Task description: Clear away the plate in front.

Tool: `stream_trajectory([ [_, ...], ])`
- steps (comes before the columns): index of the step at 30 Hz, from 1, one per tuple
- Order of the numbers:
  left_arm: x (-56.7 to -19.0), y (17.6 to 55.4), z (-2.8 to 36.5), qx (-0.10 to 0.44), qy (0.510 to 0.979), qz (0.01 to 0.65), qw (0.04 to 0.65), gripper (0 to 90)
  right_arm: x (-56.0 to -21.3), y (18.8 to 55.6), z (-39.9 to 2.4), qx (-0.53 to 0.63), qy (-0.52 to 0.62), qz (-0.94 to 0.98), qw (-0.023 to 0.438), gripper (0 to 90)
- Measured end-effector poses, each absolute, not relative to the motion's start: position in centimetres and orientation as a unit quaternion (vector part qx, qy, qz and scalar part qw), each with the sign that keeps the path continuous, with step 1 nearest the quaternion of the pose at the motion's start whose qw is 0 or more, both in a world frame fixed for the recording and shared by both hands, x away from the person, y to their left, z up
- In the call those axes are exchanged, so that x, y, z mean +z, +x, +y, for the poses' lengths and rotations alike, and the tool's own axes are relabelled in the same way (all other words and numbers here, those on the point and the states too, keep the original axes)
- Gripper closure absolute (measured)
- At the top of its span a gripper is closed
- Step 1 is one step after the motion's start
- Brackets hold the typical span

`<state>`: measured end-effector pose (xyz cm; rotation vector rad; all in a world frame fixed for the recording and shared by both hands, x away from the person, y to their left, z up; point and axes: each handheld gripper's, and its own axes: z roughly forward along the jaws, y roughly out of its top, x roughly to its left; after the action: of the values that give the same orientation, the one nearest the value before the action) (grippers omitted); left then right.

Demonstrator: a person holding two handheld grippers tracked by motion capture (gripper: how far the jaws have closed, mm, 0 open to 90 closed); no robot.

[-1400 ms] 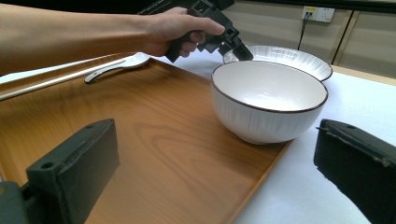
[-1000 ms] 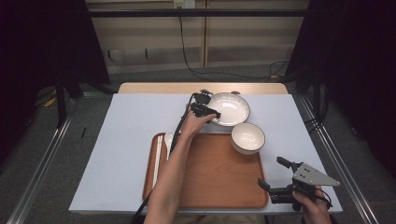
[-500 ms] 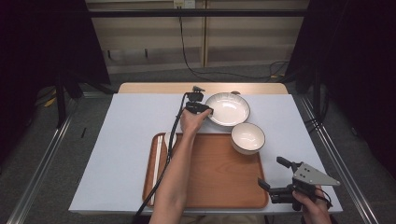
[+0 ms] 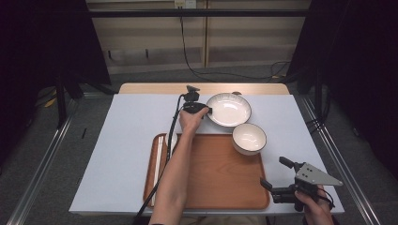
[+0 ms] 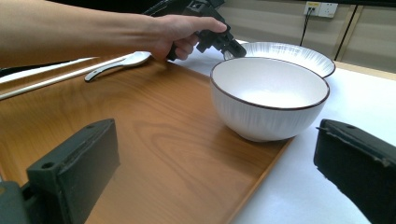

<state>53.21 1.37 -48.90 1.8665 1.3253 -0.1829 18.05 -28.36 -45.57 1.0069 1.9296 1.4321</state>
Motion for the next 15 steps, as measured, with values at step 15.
stream_trajectory([
  [15, -49.37, 53.79, 1.75, -0.134, 0.686, 0.567, 0.437, 82.0, -45.47, 17.84, -28.4, 0.531, 0.372, 0.712, 0.269, 0.0],
])
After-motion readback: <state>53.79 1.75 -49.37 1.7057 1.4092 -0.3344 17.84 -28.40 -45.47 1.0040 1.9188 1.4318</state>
